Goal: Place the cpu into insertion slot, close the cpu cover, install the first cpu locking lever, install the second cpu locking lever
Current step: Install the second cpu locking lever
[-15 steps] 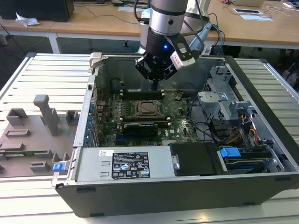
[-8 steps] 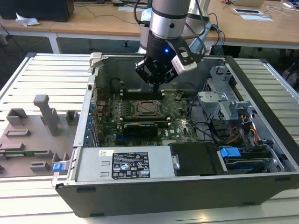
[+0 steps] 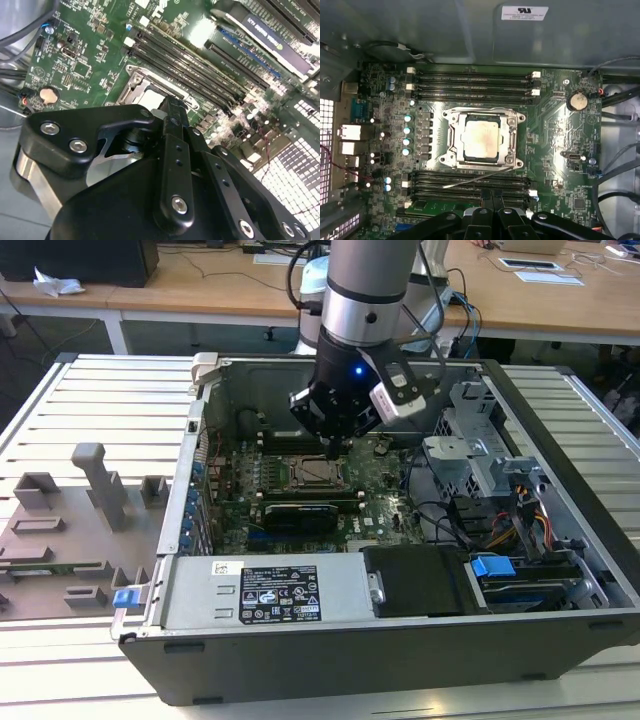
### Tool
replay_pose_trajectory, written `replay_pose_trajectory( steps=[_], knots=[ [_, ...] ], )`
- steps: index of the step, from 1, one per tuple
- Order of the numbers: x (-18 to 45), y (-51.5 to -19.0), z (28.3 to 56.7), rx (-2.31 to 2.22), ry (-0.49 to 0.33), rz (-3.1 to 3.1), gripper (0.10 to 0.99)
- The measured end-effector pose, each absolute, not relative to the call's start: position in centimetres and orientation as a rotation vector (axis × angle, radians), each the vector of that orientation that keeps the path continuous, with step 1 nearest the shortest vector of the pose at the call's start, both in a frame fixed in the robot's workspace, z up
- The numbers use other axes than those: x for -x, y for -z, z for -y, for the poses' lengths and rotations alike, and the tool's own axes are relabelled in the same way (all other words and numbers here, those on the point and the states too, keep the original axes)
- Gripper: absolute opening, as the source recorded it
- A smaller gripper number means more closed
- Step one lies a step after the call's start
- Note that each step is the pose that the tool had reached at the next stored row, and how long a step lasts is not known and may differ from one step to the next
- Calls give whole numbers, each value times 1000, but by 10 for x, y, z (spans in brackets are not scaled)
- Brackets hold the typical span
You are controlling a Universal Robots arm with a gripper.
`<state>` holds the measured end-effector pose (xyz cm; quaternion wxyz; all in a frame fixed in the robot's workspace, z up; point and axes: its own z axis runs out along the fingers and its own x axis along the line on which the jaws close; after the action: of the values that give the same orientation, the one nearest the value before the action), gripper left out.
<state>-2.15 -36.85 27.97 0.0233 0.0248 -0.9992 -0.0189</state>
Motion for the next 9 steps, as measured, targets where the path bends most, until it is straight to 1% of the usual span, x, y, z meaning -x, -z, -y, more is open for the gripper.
replay_pose_trajectory(
  steps=[4, 7, 9],
  knots=[
    [21, -277, 373, -79, 142, 3092, 106],
    [21, -274, 381, -79, 169, 3091, 106],
    [22, -270, 383, -79, 170, 3091, 106]
  ],
)
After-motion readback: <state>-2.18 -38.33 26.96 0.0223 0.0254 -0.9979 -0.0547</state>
